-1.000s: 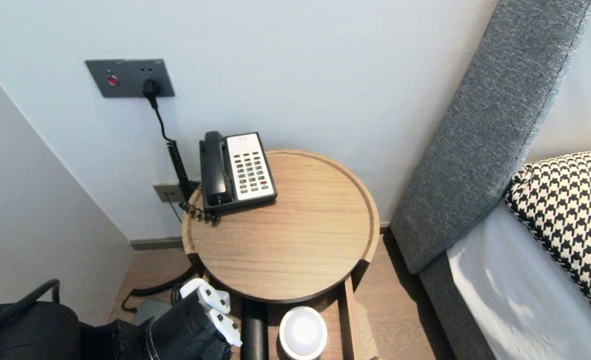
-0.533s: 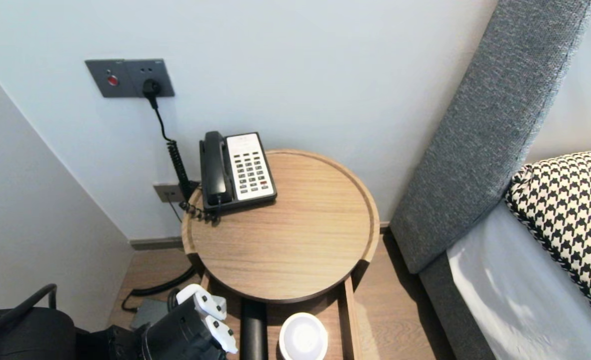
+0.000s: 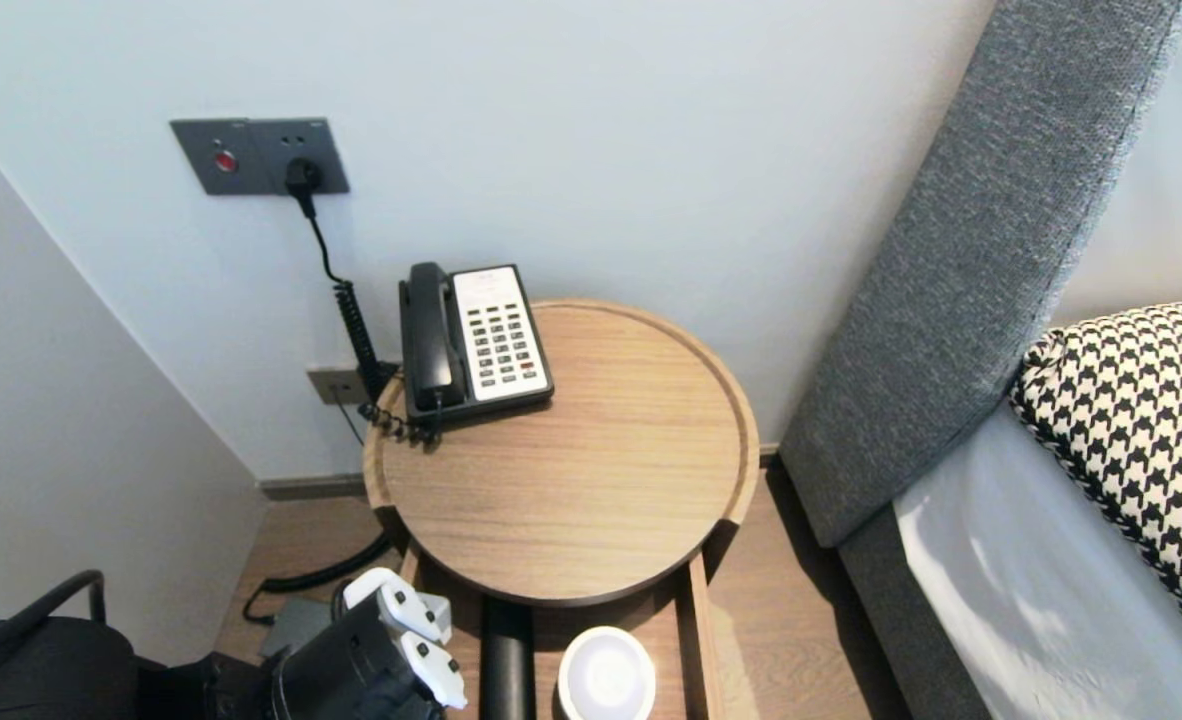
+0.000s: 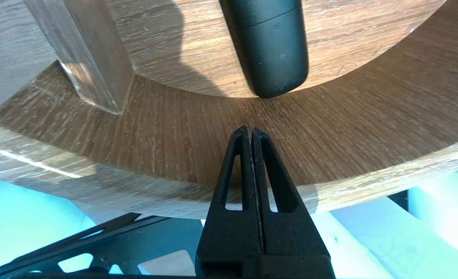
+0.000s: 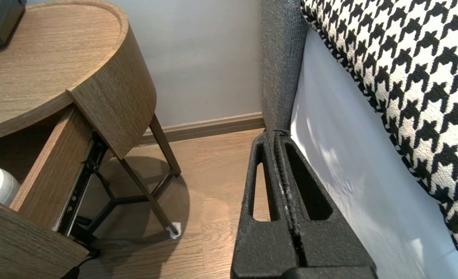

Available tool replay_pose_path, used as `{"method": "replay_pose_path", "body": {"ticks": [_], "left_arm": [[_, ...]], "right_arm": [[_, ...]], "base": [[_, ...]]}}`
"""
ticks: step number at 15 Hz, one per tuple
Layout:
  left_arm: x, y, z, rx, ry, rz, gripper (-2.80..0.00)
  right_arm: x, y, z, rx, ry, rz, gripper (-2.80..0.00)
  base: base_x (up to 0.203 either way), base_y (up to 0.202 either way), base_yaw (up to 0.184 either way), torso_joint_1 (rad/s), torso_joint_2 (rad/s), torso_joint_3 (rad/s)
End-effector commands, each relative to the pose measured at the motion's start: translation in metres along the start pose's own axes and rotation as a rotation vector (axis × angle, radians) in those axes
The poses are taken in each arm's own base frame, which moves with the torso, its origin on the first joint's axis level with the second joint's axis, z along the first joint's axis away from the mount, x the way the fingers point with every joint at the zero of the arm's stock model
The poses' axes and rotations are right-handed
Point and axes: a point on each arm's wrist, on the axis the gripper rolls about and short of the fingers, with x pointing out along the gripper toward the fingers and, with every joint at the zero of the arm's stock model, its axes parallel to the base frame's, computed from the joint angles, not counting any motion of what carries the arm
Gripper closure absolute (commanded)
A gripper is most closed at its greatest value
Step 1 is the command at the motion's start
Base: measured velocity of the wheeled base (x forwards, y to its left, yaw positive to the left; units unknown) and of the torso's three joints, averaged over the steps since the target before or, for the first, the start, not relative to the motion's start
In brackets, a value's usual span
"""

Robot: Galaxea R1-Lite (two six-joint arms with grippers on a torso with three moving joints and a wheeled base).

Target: Open the nightstand drawer

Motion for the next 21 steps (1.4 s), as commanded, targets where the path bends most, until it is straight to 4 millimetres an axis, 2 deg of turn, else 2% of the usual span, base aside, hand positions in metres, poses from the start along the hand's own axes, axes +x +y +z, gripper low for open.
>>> {"method": "replay_pose_path", "body": {"ticks": [1, 3, 5, 9, 15, 19, 20, 21], "left_arm": [[0.001, -0.003, 0.004, -0.009, -0.019, -0.010, 0.00], [0.000, -0.004, 0.007, -0.009, -0.034, -0.008, 0.00], [0.000, -0.011, 0.017, -0.036, -0.041, 0.003, 0.00], [0.017, -0.017, 0.040, -0.178, -0.090, 0.116, 0.00], [0.039, -0.020, 0.043, -0.259, -0.095, 0.197, 0.00], [0.042, -0.024, 0.048, -0.280, -0.125, 0.165, 0.00], [0.042, -0.024, 0.048, -0.280, -0.128, 0.162, -2.80], [0.044, -0.025, 0.049, -0.282, -0.133, 0.157, -2.80]], "right_arm": [[0.002, 0.000, -0.007, 0.000, 0.025, 0.000, 0.00], [0.002, 0.000, -0.007, 0.001, 0.025, 0.000, 0.00], [0.002, 0.000, -0.007, -0.001, 0.025, 0.000, 0.00], [0.002, 0.000, -0.007, -0.001, 0.025, 0.000, 0.00], [0.002, 0.000, -0.007, -0.001, 0.025, 0.000, 0.00], [0.002, 0.000, -0.007, -0.001, 0.025, 0.000, 0.00], [0.002, 0.000, -0.007, -0.001, 0.025, 0.000, 0.00], [0.002, 0.000, -0.007, -0.001, 0.025, 0.000, 0.00]], "base": [[0.000, 0.000, 0.000, 0.000, 0.00, 0.000], [0.000, 0.000, 0.000, 0.000, 0.00, 0.000], [0.000, 0.000, 0.000, 0.000, 0.00, 0.000], [0.000, 0.000, 0.000, 0.000, 0.00, 0.000], [0.000, 0.000, 0.000, 0.000, 0.00, 0.000], [0.000, 0.000, 0.000, 0.000, 0.00, 0.000], [0.000, 0.000, 0.000, 0.000, 0.00, 0.000], [0.000, 0.000, 0.000, 0.000, 0.00, 0.000]]}}
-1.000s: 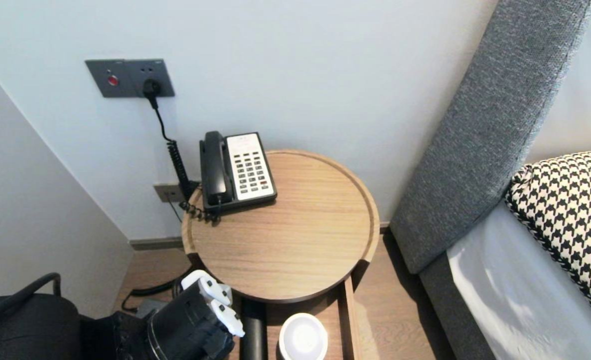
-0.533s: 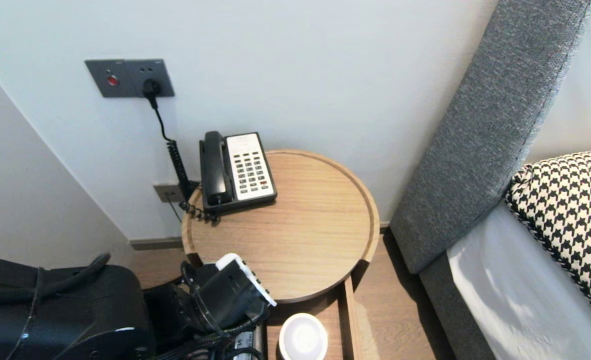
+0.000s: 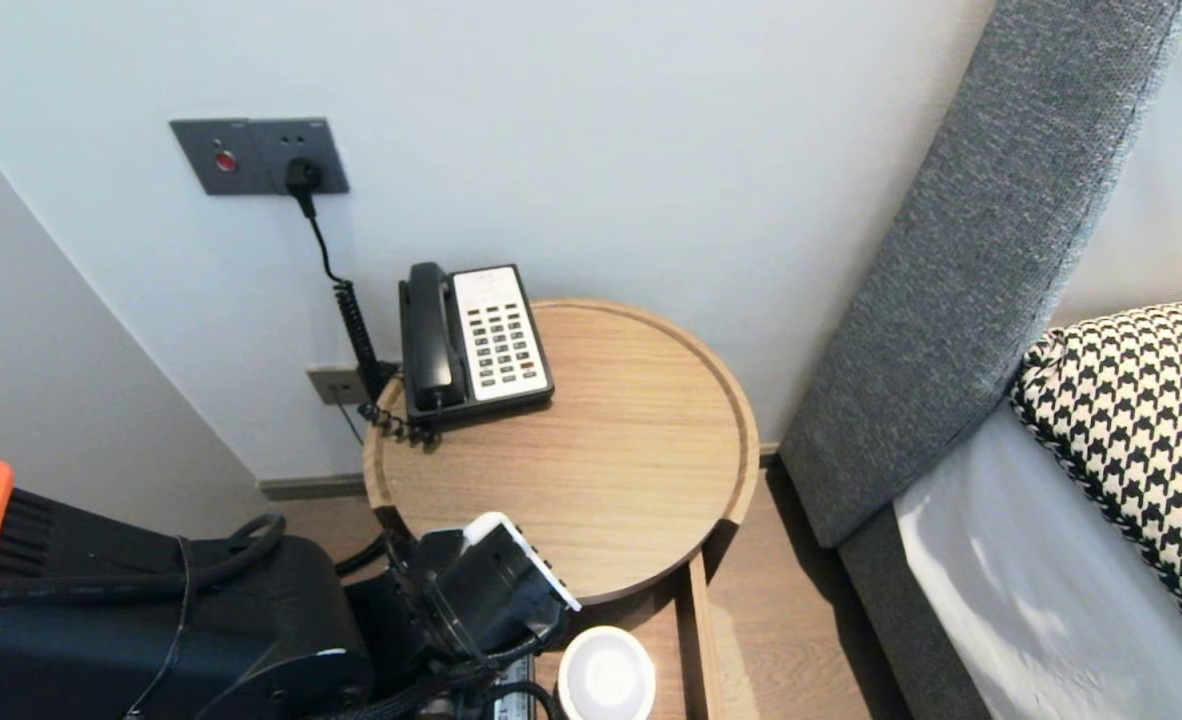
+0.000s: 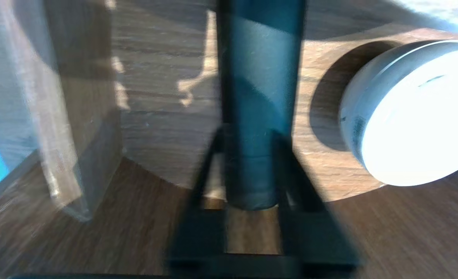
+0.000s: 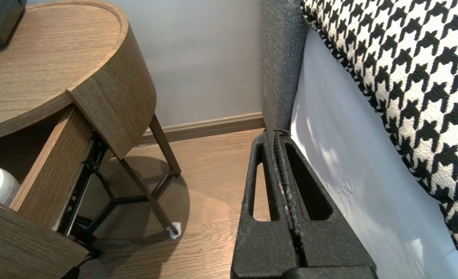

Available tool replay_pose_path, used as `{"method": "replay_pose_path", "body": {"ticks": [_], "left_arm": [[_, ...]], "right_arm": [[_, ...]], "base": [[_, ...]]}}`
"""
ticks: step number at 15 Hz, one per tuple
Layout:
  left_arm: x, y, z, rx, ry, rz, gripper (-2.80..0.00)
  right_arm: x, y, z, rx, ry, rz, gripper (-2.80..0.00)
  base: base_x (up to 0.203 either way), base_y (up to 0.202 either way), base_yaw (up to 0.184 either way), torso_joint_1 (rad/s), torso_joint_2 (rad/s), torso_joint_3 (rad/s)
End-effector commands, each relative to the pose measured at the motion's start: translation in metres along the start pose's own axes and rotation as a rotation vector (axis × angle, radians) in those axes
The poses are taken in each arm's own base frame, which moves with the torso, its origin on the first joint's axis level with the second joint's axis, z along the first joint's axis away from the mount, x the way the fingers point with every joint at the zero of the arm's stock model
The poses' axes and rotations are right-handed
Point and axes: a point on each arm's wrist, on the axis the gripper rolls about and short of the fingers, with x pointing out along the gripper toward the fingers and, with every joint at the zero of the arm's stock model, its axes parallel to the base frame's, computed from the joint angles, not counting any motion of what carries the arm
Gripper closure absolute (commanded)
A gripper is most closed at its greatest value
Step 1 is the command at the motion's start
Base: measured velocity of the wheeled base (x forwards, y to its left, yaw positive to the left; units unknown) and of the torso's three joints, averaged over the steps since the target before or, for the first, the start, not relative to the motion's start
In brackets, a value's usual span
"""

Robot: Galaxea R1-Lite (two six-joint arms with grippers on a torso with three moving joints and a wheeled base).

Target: Open the nightstand drawer, then take the remote control out of the drawer one by one and place them on the table

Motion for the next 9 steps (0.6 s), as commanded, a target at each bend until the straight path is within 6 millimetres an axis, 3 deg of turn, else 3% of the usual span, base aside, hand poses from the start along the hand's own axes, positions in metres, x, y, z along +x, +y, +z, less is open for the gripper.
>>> {"method": "replay_pose_path", "body": {"ticks": [1, 9], "left_arm": [[0.006, -0.002, 0.000, -0.006, -0.002, 0.004, -2.80], [0.024, -0.003, -0.003, -0.029, 0.014, 0.025, -2.80]], "right_arm": [[0.002, 0.000, -0.007, 0.001, 0.024, 0.000, 0.00], [0.002, 0.000, -0.007, 0.000, 0.024, 0.000, 0.00]], "base": [[0.000, 0.000, 0.000, 0.000, 0.00, 0.000], [0.000, 0.000, 0.000, 0.000, 0.00, 0.000]]}}
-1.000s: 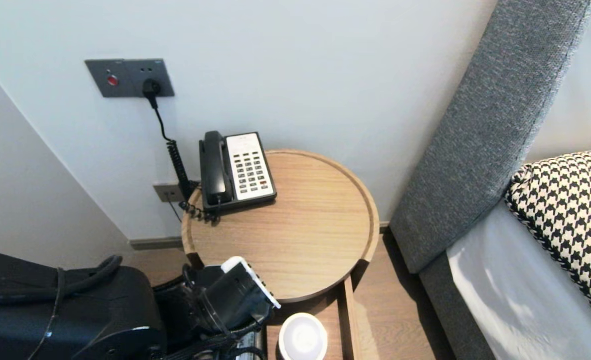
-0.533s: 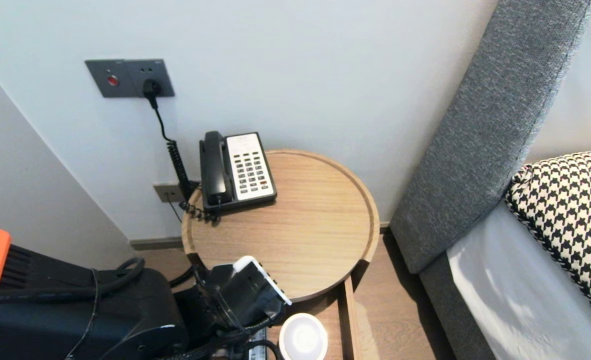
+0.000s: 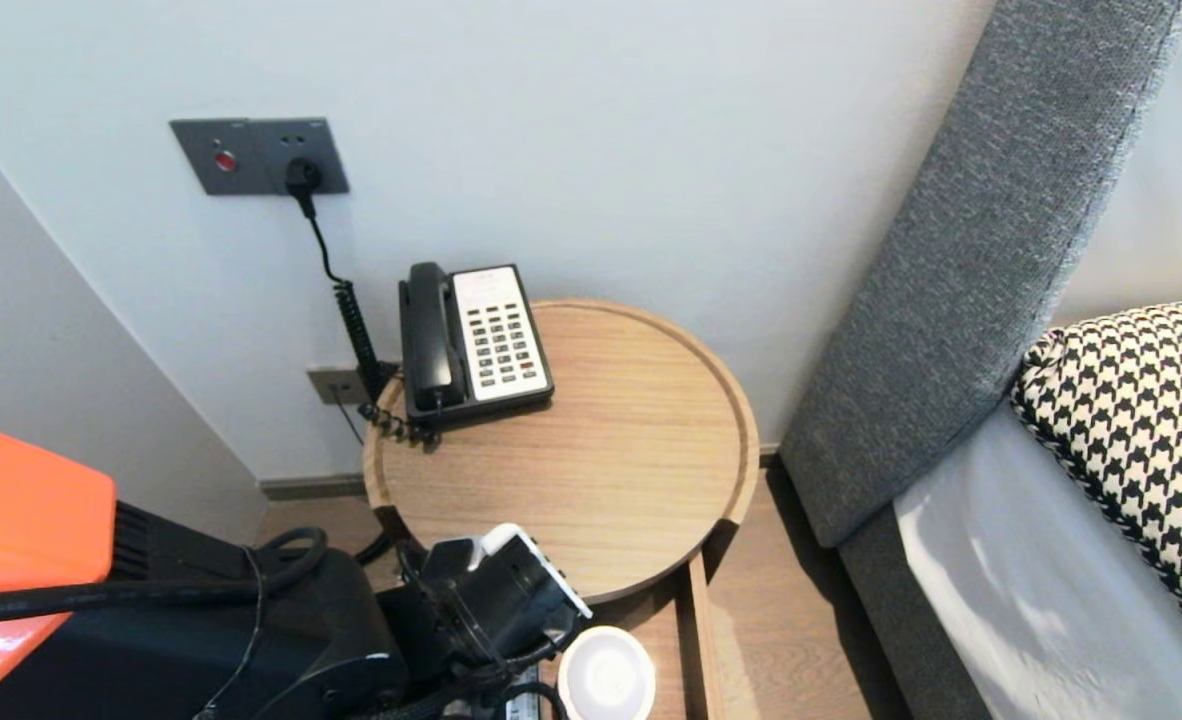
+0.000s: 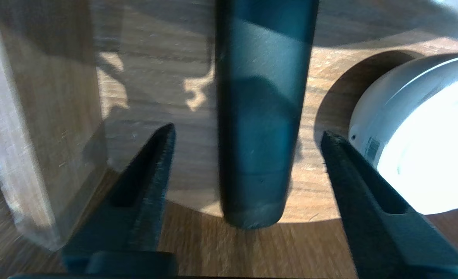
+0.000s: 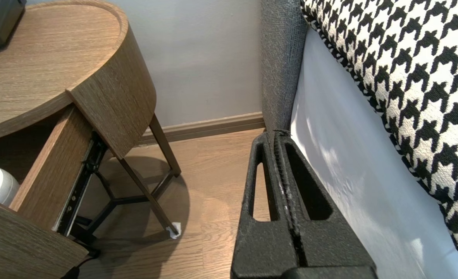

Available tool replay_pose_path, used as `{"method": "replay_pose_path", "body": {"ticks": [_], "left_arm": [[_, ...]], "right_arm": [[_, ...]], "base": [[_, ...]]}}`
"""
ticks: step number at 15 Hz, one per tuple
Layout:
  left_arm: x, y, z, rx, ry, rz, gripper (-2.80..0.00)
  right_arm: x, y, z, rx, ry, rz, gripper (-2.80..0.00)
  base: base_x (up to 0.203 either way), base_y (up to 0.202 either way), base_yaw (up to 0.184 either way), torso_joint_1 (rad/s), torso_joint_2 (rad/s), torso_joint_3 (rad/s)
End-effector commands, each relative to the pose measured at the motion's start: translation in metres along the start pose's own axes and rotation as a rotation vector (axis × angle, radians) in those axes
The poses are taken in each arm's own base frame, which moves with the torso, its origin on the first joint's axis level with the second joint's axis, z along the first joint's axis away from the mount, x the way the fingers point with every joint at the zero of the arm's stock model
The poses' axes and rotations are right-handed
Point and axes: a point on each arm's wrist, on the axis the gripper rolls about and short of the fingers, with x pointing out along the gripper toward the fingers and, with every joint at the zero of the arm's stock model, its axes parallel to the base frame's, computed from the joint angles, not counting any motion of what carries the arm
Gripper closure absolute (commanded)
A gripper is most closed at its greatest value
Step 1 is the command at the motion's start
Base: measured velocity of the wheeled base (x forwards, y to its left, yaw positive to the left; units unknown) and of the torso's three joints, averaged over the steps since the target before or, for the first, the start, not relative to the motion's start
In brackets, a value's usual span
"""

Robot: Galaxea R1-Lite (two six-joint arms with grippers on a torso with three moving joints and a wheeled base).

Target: Take the remote control out of the drawer one by one and place them on the table

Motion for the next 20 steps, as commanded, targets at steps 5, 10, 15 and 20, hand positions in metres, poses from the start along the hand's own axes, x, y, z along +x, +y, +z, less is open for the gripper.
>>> {"method": "replay_pose_path", "body": {"ticks": [5, 10, 15, 20], "left_arm": [[0.009, -0.004, 0.001, -0.008, -0.006, 0.001, -2.80], [0.019, -0.006, 0.000, 0.001, -0.029, 0.025, -2.80], [0.023, -0.008, 0.000, 0.004, -0.030, 0.023, -2.80], [0.027, -0.008, -0.002, 0.013, -0.022, 0.033, -2.80]], "right_arm": [[0.002, 0.000, -0.007, 0.001, 0.024, 0.000, 0.00], [0.002, 0.000, -0.007, 0.001, 0.024, 0.000, 0.00], [0.002, 0.000, -0.007, 0.000, 0.024, 0.000, 0.00], [0.002, 0.000, -0.007, 0.000, 0.024, 0.000, 0.00]], "base": [[0.000, 0.000, 0.000, 0.000, 0.00, 0.000], [0.000, 0.000, 0.000, 0.000, 0.00, 0.000], [0.000, 0.000, 0.000, 0.000, 0.00, 0.000], [0.000, 0.000, 0.000, 0.000, 0.00, 0.000]]}}
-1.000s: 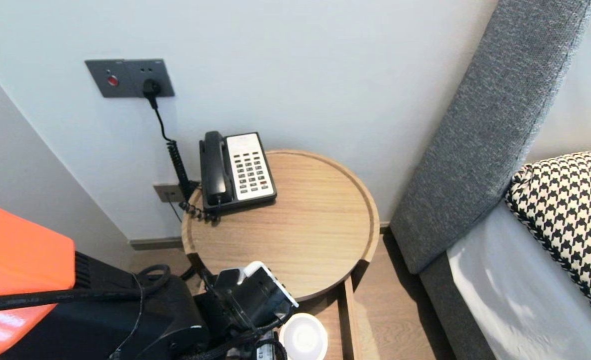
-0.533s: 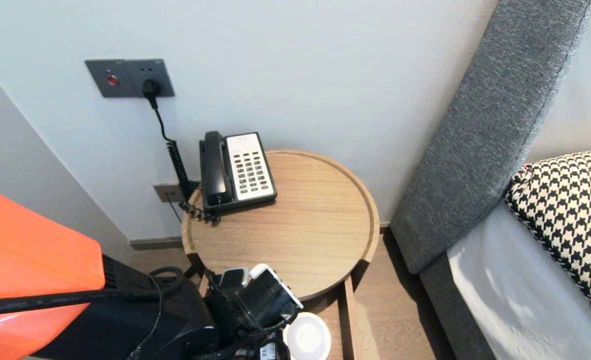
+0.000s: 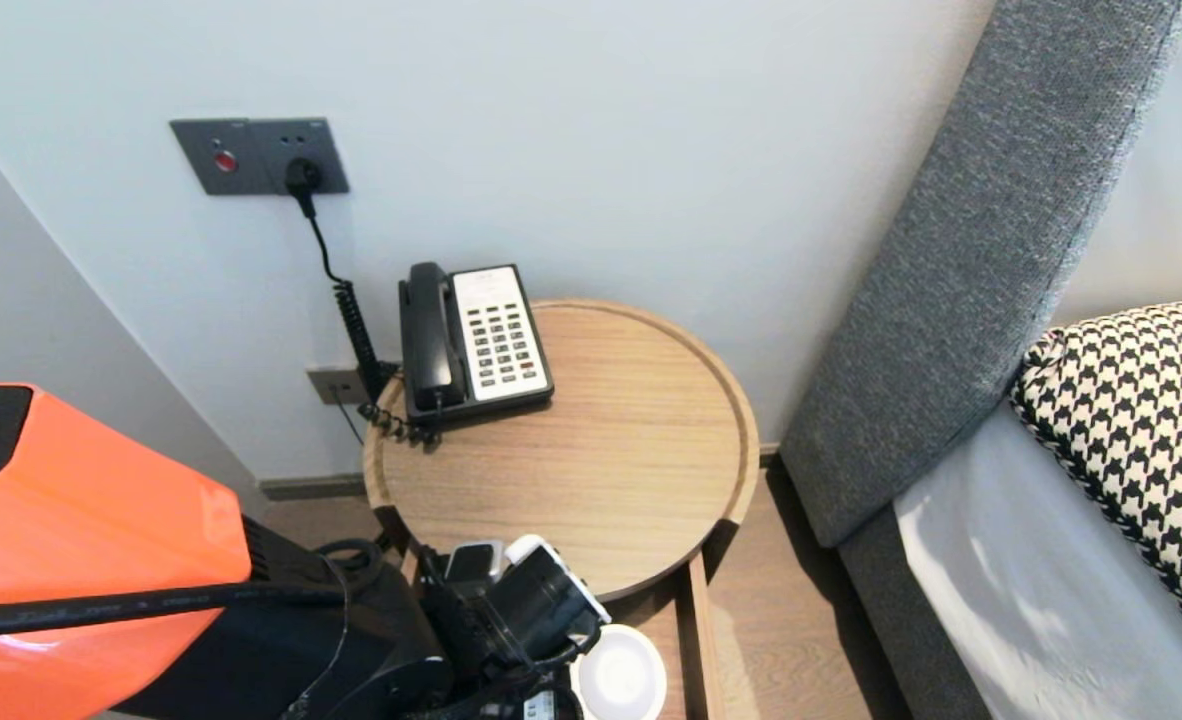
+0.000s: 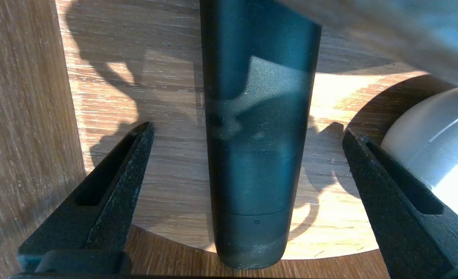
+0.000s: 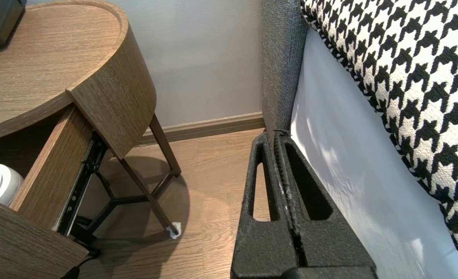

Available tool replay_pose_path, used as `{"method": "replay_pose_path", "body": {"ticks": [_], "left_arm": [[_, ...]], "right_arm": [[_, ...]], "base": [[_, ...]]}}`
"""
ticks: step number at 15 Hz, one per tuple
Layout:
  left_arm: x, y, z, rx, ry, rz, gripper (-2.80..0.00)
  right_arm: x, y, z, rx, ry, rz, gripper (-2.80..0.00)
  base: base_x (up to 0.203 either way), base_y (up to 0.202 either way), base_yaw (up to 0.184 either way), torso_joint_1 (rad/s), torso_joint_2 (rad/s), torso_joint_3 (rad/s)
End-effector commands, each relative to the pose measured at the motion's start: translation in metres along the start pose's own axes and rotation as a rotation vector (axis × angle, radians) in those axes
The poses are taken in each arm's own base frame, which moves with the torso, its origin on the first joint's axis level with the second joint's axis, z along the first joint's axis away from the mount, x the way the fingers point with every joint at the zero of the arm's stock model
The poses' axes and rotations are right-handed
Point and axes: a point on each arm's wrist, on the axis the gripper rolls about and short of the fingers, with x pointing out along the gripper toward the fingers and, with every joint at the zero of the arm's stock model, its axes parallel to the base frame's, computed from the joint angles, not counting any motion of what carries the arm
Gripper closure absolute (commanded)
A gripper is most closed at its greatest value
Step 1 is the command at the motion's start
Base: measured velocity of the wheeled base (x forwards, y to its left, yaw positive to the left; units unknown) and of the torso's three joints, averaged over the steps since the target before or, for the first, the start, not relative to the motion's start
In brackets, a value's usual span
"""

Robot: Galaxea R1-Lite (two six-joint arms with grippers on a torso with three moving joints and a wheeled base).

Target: Take the remote control out of the drawer one by one and place them on the table

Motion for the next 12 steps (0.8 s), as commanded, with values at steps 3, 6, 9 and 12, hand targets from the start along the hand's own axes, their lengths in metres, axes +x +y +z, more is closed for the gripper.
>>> {"method": "replay_pose_path", "body": {"ticks": [3, 6, 9, 12], "left_arm": [[-0.0019, -0.0009, -0.0012, 0.004, -0.002, -0.003, -2.80], [-0.0001, -0.0019, -0.0032, 0.015, 0.003, 0.001, -2.80], [0.0023, -0.0022, -0.0039, 0.020, 0.007, 0.006, -2.80], [0.0026, -0.0016, -0.0045, 0.026, 0.009, 0.009, -2.80]], "right_arm": [[0.0016, -0.0001, -0.0068, -0.001, 0.024, 0.000, 0.00], [0.0016, -0.0001, -0.0068, -0.001, 0.024, 0.000, 0.00], [0.0016, -0.0001, -0.0068, -0.001, 0.024, 0.000, 0.00], [0.0016, -0.0001, -0.0068, -0.001, 0.024, 0.000, 0.00]], "base": [[0.000, 0.000, 0.000, 0.000, 0.00, 0.000], [0.000, 0.000, 0.000, 0.000, 0.00, 0.000], [0.000, 0.000, 0.000, 0.000, 0.00, 0.000], [0.000, 0.000, 0.000, 0.000, 0.00, 0.000]]}}
